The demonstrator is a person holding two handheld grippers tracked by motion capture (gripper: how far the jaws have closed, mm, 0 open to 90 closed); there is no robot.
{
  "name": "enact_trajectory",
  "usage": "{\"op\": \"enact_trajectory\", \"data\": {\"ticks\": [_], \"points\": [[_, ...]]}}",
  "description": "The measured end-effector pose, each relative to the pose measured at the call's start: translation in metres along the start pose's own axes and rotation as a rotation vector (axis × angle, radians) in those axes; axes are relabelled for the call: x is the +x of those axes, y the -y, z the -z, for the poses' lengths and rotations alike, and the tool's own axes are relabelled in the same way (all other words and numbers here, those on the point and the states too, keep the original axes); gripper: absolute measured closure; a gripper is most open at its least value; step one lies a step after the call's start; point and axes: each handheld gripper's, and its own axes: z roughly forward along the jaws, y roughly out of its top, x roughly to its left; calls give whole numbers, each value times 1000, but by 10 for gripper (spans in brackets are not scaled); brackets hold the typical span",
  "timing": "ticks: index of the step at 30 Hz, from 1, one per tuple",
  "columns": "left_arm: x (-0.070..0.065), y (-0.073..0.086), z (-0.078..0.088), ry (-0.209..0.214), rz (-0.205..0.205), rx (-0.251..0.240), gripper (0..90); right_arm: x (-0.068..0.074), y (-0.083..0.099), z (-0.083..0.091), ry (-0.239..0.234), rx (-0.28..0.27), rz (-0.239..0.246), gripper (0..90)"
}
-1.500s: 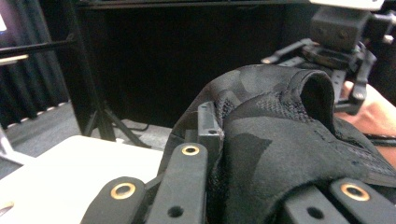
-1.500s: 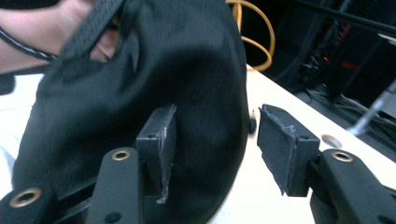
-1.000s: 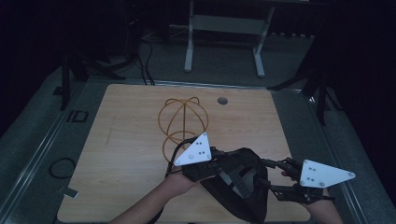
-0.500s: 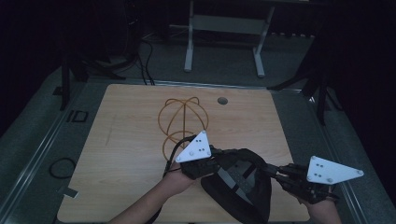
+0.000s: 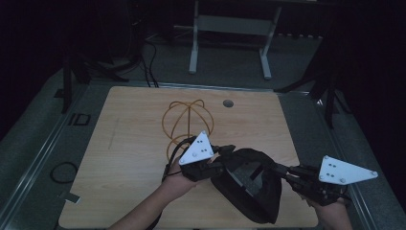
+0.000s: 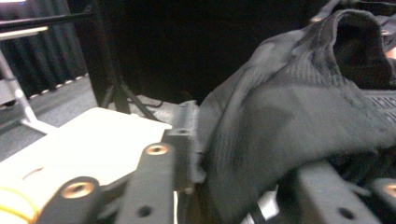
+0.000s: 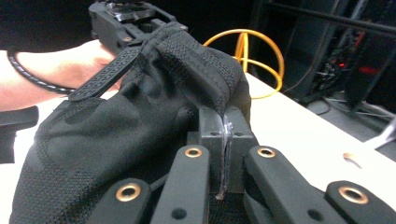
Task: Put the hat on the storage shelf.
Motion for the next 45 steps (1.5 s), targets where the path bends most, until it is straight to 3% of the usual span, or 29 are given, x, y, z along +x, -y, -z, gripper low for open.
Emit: {"op": "enact_trajectory", "data": {"ticks": [5, 7, 11, 20, 26, 27, 29, 30, 34, 39, 43, 45], "points": [[0, 1, 6, -72, 1, -2, 593, -4, -1, 7, 33, -18, -16, 892], [0, 1, 9, -98, -4, 4, 562, -7, -2, 13, 69, -21, -23, 892], [-1, 3, 16, -113, -24, 4, 561, -13, -4, 18, 112, -29, -31, 892], [5, 22, 34, -165, -16, 53, 535, -22, -4, 21, 177, -37, -46, 891], [11, 41, 53, -220, 29, 63, 372, -30, -5, 20, 217, -39, -55, 891], [13, 45, 56, -209, 33, 73, 368, -31, -6, 19, 216, -41, -56, 891], [15, 54, 61, -241, 38, 89, 354, -32, -7, 18, 223, -37, -55, 891], [16, 58, 65, -229, 47, 92, 352, -33, -7, 17, 222, -38, -55, 891], [19, 74, 77, -276, 54, 83, 322, -36, -9, 13, 227, -49, -65, 891], [25, 94, 91, -295, 75, 86, 246, -41, -13, 6, 237, -43, -65, 891], [32, 115, 99, -370, 71, 93, 105, -45, -18, -1, 244, -33, -59, 891], [37, 125, 105, -408, 96, 90, 67, -48, -22, -3, 248, -30, -52, 891]]}}
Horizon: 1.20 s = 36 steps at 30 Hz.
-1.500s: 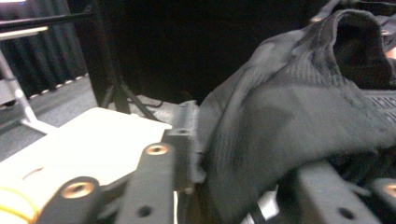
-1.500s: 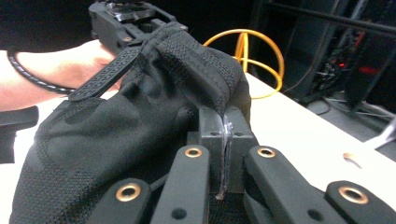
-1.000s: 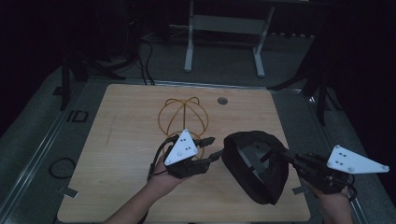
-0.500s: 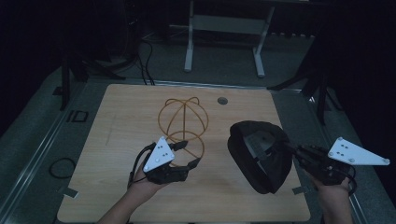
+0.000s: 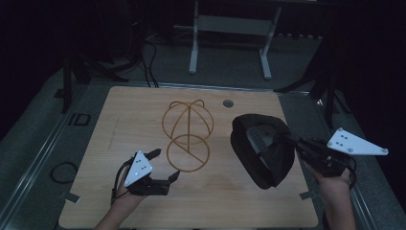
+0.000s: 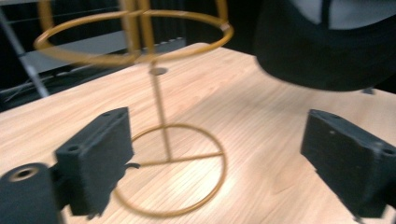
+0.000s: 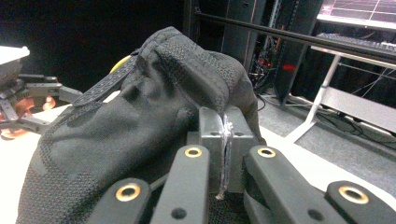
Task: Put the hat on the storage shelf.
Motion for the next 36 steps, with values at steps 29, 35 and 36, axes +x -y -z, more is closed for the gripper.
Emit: {"op": "enact_trajectory", "data": {"ticks": [29, 35, 36], "points": [[54, 79, 40, -338, 134, 66, 4, -2, -57, -78, 83, -9, 37, 891], [55, 82, 43, -366, 149, 62, 5, 5, -68, -100, 98, 7, 48, 891], [55, 83, 43, -364, 152, 57, 5, 8, -70, -107, 81, 9, 42, 891]]}}
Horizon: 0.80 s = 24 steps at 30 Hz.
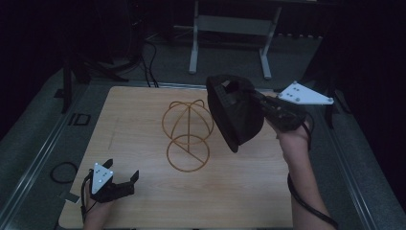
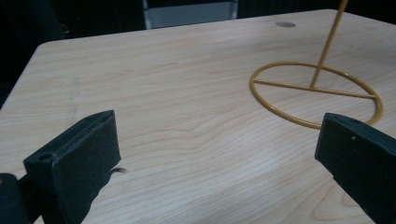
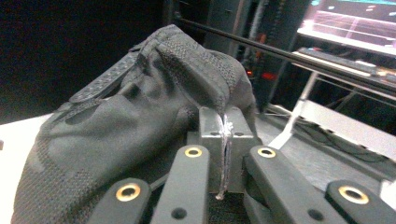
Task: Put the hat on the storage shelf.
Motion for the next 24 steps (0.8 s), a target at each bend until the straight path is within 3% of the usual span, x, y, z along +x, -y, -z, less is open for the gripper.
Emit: {"op": "enact_trajectory", "data": {"ticks": [5, 15, 24], "points": [[2, 0, 2, -11, 19, -10, 5, 15, -4, -20, 1, 22, 9, 891], [3, 0, 2, -5, 29, -17, 5, 49, -7, -58, -48, 103, 42, 890], [3, 2, 2, 2, 38, -15, 5, 64, 0, -80, -104, 161, 60, 890]]}}
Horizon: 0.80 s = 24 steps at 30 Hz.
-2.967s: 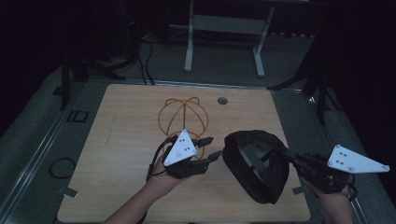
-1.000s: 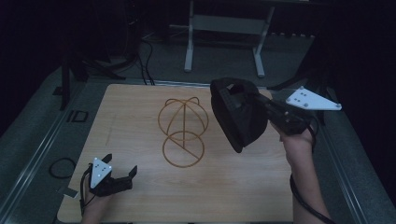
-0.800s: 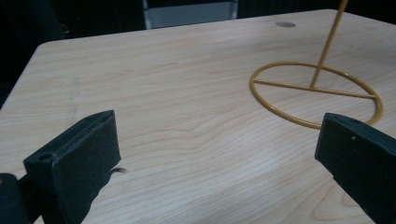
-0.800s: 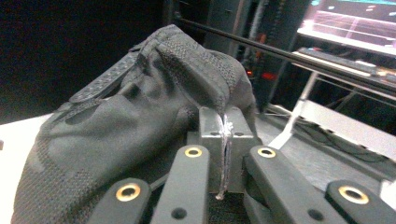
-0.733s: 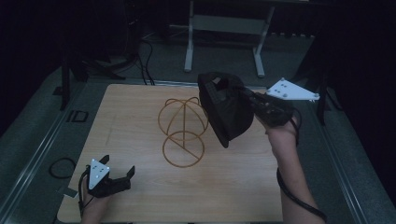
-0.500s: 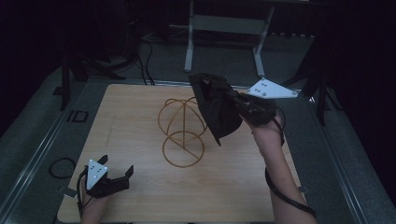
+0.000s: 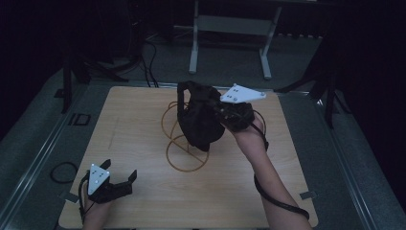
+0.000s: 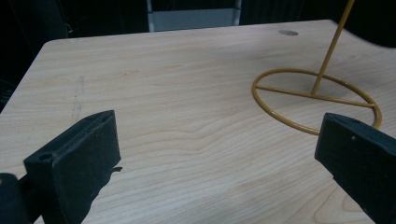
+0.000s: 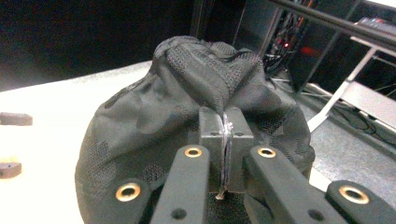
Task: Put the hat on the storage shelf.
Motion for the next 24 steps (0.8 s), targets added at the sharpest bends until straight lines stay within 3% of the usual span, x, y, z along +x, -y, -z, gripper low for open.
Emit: {"op": "enact_trajectory", "data": {"ticks": [15, 24], "points": [[-3, 1, 0, 13, -16, -4, 5, 10, 13, -23, -92, 40, -23, 872], [-4, 1, 1, 18, -10, -10, 6, 7, 19, -26, -125, 15, -66, 721]]}}
